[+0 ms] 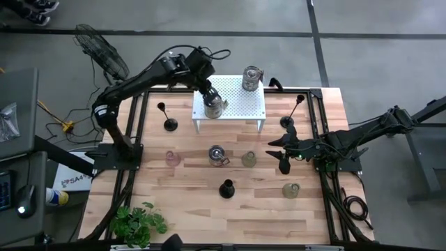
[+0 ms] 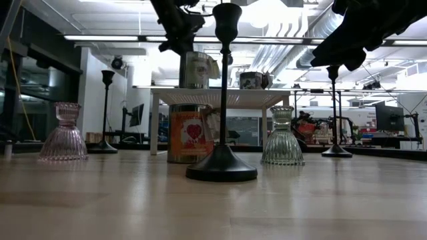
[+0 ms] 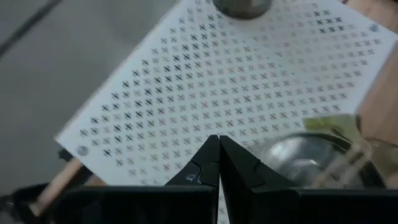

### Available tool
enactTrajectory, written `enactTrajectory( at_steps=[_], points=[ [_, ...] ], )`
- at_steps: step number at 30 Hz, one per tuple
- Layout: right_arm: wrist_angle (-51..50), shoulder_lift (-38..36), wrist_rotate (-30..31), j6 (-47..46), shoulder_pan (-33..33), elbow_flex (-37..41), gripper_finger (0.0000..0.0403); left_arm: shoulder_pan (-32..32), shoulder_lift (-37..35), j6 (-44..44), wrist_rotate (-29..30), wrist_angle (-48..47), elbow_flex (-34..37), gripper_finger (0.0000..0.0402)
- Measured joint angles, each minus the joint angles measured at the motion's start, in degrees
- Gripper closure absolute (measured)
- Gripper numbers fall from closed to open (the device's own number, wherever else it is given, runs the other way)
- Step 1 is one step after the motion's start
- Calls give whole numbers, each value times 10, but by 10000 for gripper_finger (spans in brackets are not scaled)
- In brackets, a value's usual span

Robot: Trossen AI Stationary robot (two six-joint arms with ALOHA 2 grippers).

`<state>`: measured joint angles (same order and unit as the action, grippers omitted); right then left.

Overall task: Pick & Place candle stick holders
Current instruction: Align the left scented candle on the shelf with the other scented candle

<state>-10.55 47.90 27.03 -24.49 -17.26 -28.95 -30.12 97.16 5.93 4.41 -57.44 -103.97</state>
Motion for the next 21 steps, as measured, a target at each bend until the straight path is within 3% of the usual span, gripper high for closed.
enactTrajectory(
  at_steps=[7,10,15,21],
  points=[
    [0,0,0,-26,0,0,241,-6,-19,-12,55,-88,-94,401],
    [0,0,0,-28,0,0,241,10,-54,-2,61,-113,-98,401],
    [0,0,0,-36,0,0,241,54,-120,41,100,-134,-31,401],
    [0,0,0,-39,0,0,241,108,-200,89,113,-59,141,401]
  ],
)
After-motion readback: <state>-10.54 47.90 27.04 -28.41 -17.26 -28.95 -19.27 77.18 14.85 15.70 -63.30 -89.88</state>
